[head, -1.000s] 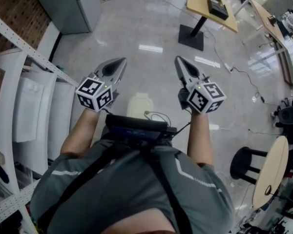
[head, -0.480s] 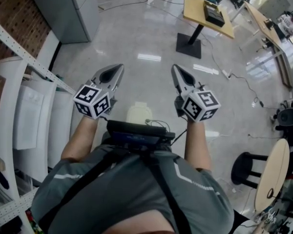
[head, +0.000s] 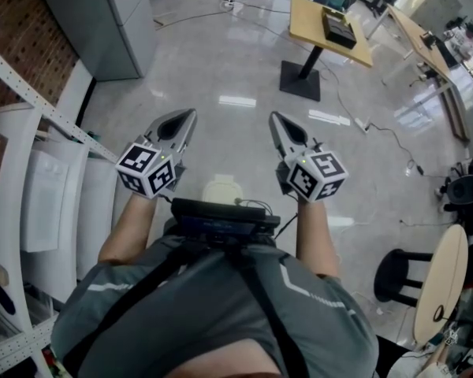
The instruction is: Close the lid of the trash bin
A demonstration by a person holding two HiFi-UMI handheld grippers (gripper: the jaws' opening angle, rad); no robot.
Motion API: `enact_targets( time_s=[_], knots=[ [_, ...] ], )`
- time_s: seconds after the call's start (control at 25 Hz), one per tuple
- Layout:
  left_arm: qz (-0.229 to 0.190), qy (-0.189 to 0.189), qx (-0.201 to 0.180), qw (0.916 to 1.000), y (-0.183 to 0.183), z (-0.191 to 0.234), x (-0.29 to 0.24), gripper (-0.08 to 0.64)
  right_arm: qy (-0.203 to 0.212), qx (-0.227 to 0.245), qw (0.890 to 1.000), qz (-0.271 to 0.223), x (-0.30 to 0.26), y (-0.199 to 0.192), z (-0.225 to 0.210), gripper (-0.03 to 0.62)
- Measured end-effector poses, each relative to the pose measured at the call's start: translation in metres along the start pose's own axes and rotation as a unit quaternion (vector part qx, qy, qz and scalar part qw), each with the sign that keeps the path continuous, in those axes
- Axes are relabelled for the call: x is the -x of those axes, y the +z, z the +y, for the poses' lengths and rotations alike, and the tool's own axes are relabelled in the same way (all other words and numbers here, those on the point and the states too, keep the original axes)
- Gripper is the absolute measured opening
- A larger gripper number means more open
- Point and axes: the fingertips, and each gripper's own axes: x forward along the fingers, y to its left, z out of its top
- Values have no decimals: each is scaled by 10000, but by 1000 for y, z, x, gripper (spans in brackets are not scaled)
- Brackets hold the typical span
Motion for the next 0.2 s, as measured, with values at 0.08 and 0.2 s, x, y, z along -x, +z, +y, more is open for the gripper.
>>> enact_targets(
  time_s=[0.08, 0.2],
  knots=[
    [12, -2, -3, 10000, 0, 1, -2, -8, 7, 28, 10000, 24, -2, -1, 0, 8],
    [-25, -40, -55, 10000, 6, 1, -8, -8, 9, 95, 10000, 7, -5, 3, -2, 8]
  ],
)
